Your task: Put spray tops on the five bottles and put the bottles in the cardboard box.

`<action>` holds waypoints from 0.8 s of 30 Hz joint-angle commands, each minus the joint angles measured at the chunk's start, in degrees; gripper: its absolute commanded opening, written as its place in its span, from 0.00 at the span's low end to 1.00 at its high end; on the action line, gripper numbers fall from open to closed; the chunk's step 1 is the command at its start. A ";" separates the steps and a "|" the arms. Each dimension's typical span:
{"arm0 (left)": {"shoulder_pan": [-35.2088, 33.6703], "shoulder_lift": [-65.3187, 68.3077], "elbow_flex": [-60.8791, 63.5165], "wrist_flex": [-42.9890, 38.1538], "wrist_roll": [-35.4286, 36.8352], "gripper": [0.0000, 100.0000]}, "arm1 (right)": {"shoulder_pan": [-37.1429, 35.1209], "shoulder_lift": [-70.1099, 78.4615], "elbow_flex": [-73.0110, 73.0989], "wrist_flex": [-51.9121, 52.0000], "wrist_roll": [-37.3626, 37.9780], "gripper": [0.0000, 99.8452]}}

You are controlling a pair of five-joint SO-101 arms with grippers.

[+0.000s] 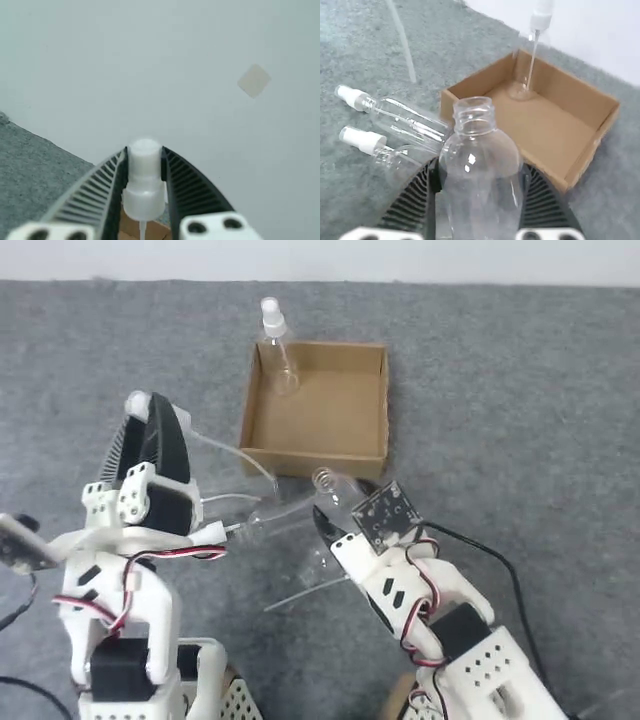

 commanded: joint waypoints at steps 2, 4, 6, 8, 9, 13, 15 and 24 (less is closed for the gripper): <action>0.26 -0.70 -0.57 1.23 0.79 0.01 | -2.51 -1.19 1.93 -6.37 5.63 0.06; 0.26 -0.79 -1.01 2.29 0.88 0.01 | -3.91 -1.19 2.64 -6.55 6.59 0.06; 0.26 -2.20 -1.80 3.87 0.88 0.01 | -4.44 -1.19 2.90 -6.55 6.95 0.06; 0.26 -5.19 -2.15 5.36 0.88 0.01 | -4.44 -1.19 2.99 -6.55 6.95 0.06; 0.26 -7.30 -1.80 5.71 0.88 0.01 | -4.44 -1.19 2.99 -6.55 7.03 0.06; 0.35 -14.95 0.84 5.54 0.88 0.01 | -4.53 -1.01 3.25 -6.55 9.85 0.06; 0.35 -14.59 1.01 5.54 0.88 0.01 | -4.53 -0.92 3.25 -6.55 10.46 0.06; 4.92 -13.89 1.19 5.89 0.53 0.01 | -4.79 -0.75 3.25 -6.55 10.55 0.06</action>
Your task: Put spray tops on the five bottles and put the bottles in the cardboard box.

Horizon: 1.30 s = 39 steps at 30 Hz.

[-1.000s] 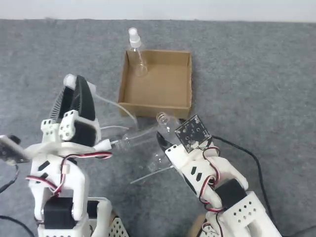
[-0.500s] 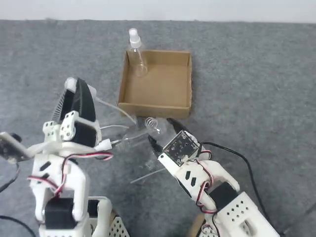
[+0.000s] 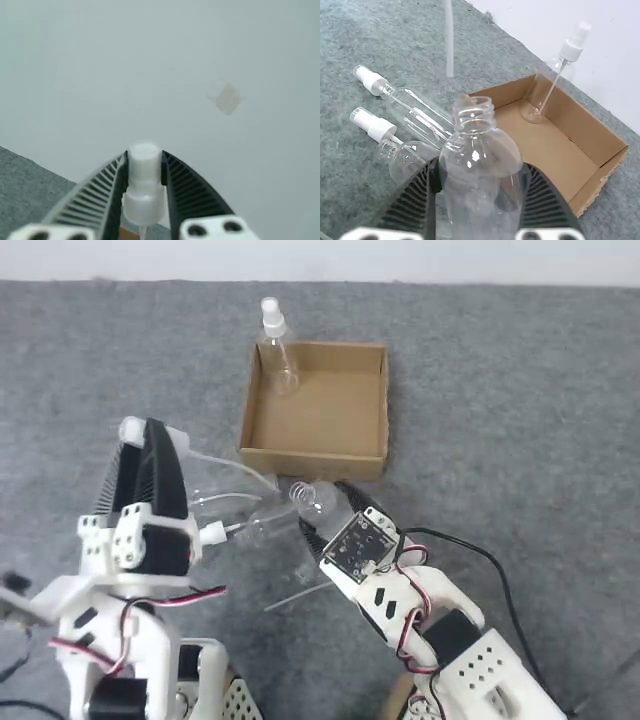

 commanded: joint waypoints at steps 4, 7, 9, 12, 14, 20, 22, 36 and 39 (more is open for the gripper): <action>3.87 -0.53 -0.40 0.09 0.35 0.01 | -2.33 -0.66 0.88 -1.27 1.58 0.06; 4.04 -0.44 0.57 0.09 0.26 0.01 | -3.03 -0.75 1.32 -1.36 4.13 0.06; 4.04 -0.44 1.36 0.00 -0.18 0.01 | -3.03 -0.75 1.49 -2.07 4.13 0.06; 4.13 -0.53 2.07 0.09 -1.14 0.01 | -2.77 -0.75 1.49 -2.77 3.43 0.06; 4.13 -0.53 2.15 0.26 -1.23 0.01 | -2.77 -0.75 1.49 -2.77 3.43 0.06; 4.22 -0.53 2.15 2.99 -1.23 0.01 | -2.68 -0.75 1.49 -2.77 2.64 0.06; 4.84 -0.53 2.33 3.69 -1.32 0.01 | -2.68 -0.75 1.41 -2.77 1.67 0.06; 16.62 -0.53 8.31 3.34 -7.47 0.01 | -2.59 -0.75 1.14 -2.77 1.49 0.06; 16.70 -0.53 8.48 3.60 -7.47 0.01 | -2.59 -0.75 1.14 -2.77 1.49 0.06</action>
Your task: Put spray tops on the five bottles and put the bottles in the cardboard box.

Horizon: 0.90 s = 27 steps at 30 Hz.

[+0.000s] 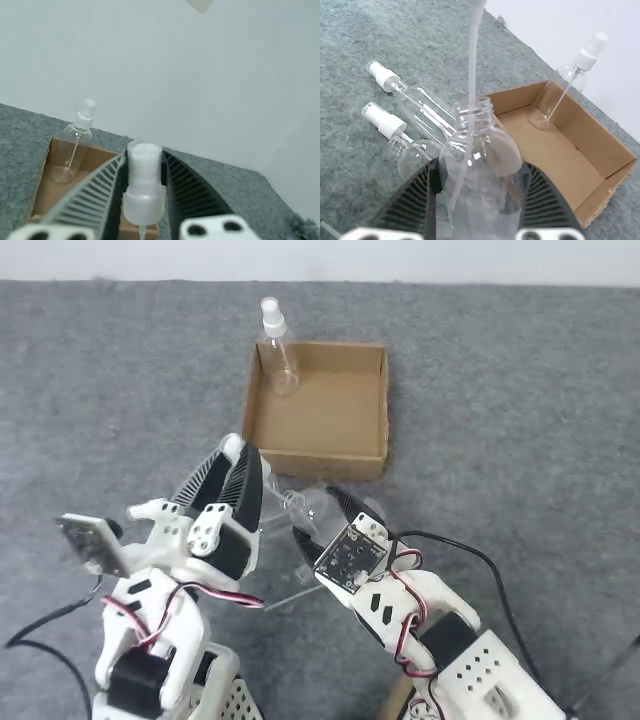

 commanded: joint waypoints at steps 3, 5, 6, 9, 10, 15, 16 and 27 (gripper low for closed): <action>0.26 -0.53 0.92 -0.26 -0.62 0.01 | 0.22 -0.48 -0.44 -1.19 -0.79 0.06; 0.35 -0.53 1.45 -0.26 -0.97 0.01 | 1.63 -0.48 -0.53 -1.19 -0.79 0.06; 0.35 -0.53 1.54 -0.53 -1.67 0.01 | 2.42 -0.57 -0.62 -1.27 -0.88 0.06; 1.93 -0.53 2.77 -1.49 -2.46 0.01 | 3.21 -2.15 -0.88 -0.92 -2.81 0.06; 2.99 -0.53 3.56 -2.11 -3.16 0.01 | 3.21 -3.21 -0.70 -0.66 -3.87 0.06; 7.82 -0.53 6.90 -4.48 -7.47 0.01 | 3.03 -9.80 0.35 2.86 -4.84 0.06; 8.35 -0.53 7.25 -4.66 -7.82 0.01 | 3.03 -11.38 0.35 3.82 -4.84 0.06; 13.45 -0.53 7.69 -3.34 -7.91 0.01 | 2.95 -23.87 3.08 8.92 -5.10 0.05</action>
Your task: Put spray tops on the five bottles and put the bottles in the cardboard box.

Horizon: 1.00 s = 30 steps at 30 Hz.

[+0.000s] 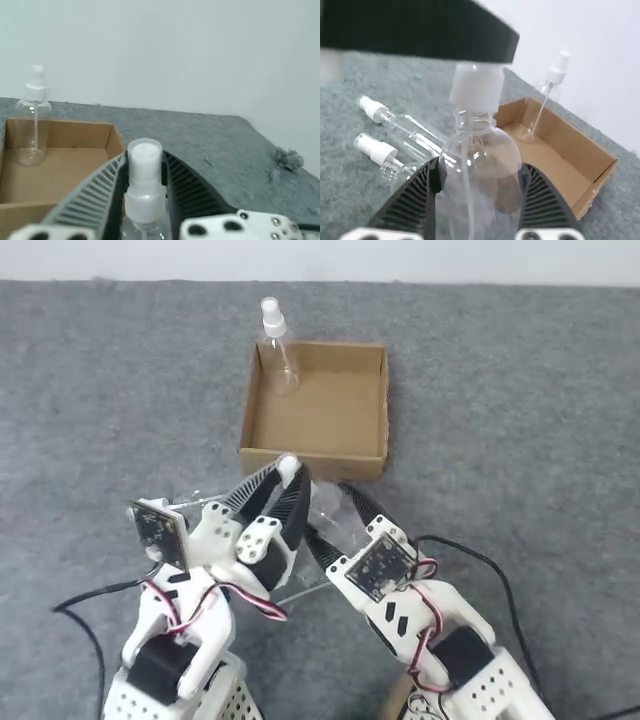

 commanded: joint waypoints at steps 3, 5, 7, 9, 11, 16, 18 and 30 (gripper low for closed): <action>3.25 -0.53 -0.22 0.53 -1.05 0.01 | 1.19 -3.21 -0.97 0.40 -0.44 0.05; 3.08 -0.53 -0.22 0.35 -2.99 0.01 | 1.19 -3.21 -0.97 0.40 -0.53 0.05; 2.73 -0.53 -0.22 0.35 -4.04 0.03 | 1.19 -3.21 -0.97 0.40 -0.53 0.05; 2.73 -0.53 -0.22 0.53 -3.96 0.06 | 1.19 -3.21 -0.97 0.40 -0.53 0.05; 2.64 -0.53 -0.22 0.62 -3.96 0.09 | 1.19 -3.21 -0.97 0.40 -0.53 0.05; 0.62 -0.53 -0.57 1.41 -4.22 0.10 | 1.19 -3.21 -0.97 0.40 -0.53 0.05; -1.49 -0.53 -0.57 1.32 -4.22 0.14 | 1.19 -3.21 -0.97 0.40 -0.53 0.05; -4.57 -0.53 -2.42 2.73 -4.04 0.24 | 1.19 -3.21 -0.88 0.22 -0.44 0.05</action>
